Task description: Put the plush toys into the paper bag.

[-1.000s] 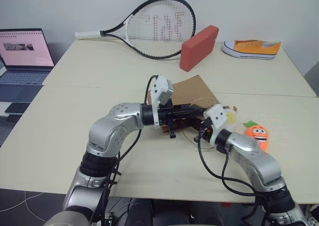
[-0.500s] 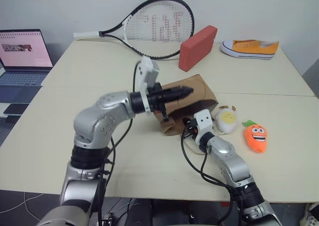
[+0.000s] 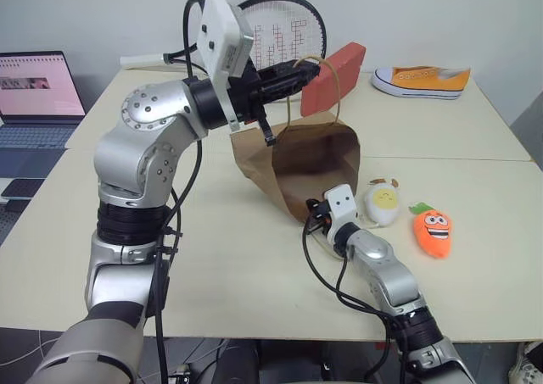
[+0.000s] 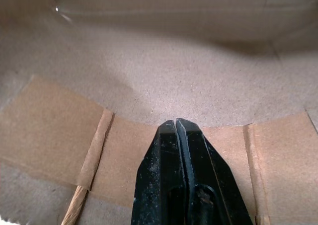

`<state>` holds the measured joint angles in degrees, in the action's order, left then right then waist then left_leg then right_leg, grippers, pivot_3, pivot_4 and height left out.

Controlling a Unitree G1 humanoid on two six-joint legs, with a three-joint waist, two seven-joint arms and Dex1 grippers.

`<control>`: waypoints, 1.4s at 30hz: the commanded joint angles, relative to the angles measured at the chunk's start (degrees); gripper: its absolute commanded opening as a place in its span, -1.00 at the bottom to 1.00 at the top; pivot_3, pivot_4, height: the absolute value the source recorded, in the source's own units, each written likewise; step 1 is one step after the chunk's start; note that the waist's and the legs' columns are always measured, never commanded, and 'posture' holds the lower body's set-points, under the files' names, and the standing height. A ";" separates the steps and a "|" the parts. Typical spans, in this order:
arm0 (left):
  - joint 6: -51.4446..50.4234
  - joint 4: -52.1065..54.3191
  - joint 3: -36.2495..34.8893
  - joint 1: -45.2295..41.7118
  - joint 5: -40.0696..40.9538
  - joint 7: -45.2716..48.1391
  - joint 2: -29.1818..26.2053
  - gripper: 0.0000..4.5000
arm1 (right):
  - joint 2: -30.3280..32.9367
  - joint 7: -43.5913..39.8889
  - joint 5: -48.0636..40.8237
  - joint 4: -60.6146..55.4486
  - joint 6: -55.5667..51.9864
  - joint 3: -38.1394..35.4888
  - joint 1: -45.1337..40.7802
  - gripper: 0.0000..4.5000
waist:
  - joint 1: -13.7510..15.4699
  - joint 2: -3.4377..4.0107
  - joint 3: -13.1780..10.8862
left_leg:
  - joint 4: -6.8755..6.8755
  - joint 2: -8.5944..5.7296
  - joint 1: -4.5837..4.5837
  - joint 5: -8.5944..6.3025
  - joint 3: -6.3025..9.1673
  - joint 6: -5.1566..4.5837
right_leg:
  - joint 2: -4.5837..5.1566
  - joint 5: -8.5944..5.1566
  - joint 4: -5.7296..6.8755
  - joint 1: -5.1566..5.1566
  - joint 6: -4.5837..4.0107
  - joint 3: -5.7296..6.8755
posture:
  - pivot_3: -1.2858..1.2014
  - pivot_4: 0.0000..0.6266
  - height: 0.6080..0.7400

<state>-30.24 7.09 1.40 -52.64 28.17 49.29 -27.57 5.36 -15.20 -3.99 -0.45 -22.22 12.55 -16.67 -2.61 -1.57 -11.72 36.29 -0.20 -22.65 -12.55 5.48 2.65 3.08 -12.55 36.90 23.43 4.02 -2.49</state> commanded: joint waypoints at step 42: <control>-5.26 13.05 3.42 15.92 3.37 -0.62 1.46 -1.00 | 32.12 -10.54 -5.68 -23.37 -18.31 -13.15 9.62 0.72 | 0.76 -0.01 0.00 | -0.04 -0.01 -0.11 0.00 -0.02 -0.01 | 0.02 -0.13 -0.04 0.08 -0.20 0.02 | 0.03 -0.52 1.00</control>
<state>-35.81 17.87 6.31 -36.20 30.57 49.00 -25.67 37.15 -26.08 -11.19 -24.03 -42.21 -1.06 -6.29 -1.85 -1.58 -11.72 36.26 -0.21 -22.75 -12.56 5.46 2.64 3.10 -12.68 36.87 23.51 3.82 -2.47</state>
